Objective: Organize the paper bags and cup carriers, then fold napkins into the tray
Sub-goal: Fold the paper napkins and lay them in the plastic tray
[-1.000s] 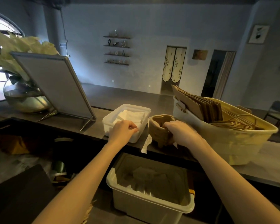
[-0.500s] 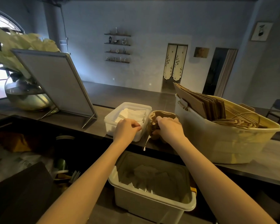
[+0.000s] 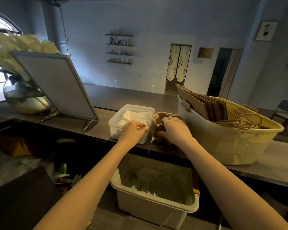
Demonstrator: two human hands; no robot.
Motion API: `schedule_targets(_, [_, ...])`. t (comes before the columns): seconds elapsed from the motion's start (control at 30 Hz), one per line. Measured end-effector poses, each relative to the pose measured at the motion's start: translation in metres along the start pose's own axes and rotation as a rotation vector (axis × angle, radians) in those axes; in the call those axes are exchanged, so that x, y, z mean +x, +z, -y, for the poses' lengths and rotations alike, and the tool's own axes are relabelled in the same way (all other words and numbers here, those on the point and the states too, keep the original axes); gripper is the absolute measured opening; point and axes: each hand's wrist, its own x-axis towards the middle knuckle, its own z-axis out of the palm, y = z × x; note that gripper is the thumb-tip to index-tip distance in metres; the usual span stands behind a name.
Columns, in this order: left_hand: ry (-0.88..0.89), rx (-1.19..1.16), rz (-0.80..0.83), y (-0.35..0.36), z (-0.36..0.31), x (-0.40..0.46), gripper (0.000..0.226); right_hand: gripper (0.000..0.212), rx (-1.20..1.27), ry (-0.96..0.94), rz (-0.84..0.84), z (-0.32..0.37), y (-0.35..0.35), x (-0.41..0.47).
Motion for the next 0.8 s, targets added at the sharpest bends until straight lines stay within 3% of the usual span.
schedule_targets(0.2, [0.007,-0.042,-0.209,0.001,-0.018,-0.011,0.022,0.030,0.257,0.014,-0.378,-0.006,-0.023,-0.052])
schedule_targets(0.5, [0.050,-0.158,-0.067,0.047,-0.099,-0.056,0.025,0.017,0.525,0.093,-0.567,-0.055,-0.049,-0.136])
schedule_targets(0.7, [-0.077,-0.444,0.012,0.077,-0.144,-0.068,0.034,0.013,0.746,0.351,-0.760,-0.125,-0.068,-0.164])
schedule_targets(0.8, [-0.105,-0.491,0.026,0.087,-0.156,-0.070,0.041,0.019,0.833,0.525,-0.773,-0.163,-0.072,-0.162])
